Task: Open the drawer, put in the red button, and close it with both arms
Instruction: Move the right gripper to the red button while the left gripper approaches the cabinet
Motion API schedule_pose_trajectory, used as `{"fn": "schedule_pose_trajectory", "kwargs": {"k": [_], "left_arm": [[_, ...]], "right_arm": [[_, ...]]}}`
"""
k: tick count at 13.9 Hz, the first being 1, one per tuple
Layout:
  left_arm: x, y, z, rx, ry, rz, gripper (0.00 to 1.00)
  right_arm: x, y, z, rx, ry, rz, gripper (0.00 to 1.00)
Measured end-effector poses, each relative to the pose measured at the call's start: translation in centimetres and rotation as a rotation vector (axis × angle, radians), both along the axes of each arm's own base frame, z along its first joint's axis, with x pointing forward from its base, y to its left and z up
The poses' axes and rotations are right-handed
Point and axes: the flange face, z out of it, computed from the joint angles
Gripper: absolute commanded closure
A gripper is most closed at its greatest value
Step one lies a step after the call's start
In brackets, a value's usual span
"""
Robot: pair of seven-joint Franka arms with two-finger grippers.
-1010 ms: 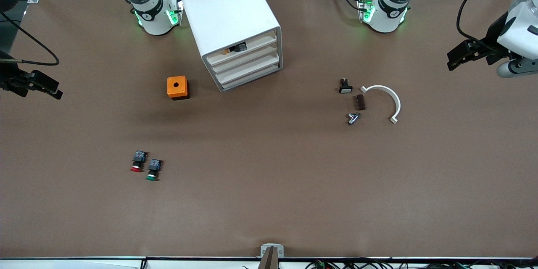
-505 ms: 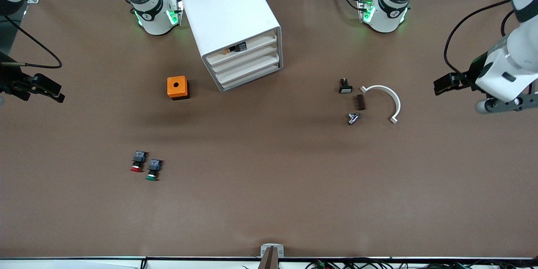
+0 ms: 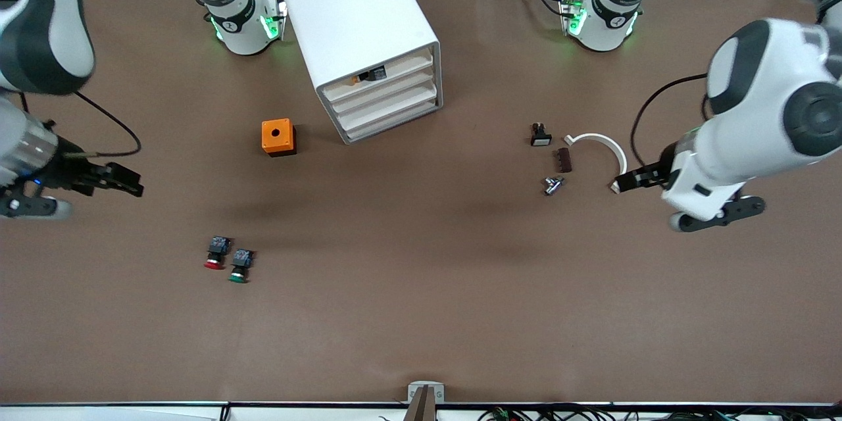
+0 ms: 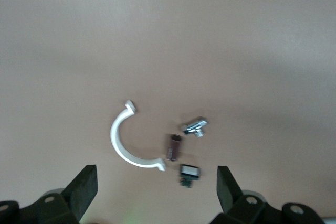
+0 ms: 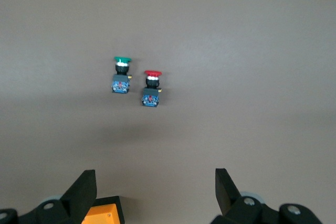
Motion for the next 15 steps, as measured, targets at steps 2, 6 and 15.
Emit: {"fn": "schedule_pose_trajectory", "kwargs": {"k": [2,6,15], "left_arm": [[-0.3,-4.1,-2.9,0.039,0.021,0.112,0.00],[-1.8,-10.6,-6.6,0.105,0.051,0.320,0.00],[-6.0,-18.7,-13.8,0.185,0.399,0.880,0.00]], "right_arm": [[1.5,-0.2,-5.2,0.003,0.035,-0.003,0.00],[3.7,-0.6,-14.5,0.013,0.057,-0.015,0.00],[4.6,-0.4,-27.2,0.083,0.064,-0.085,0.00]]}}
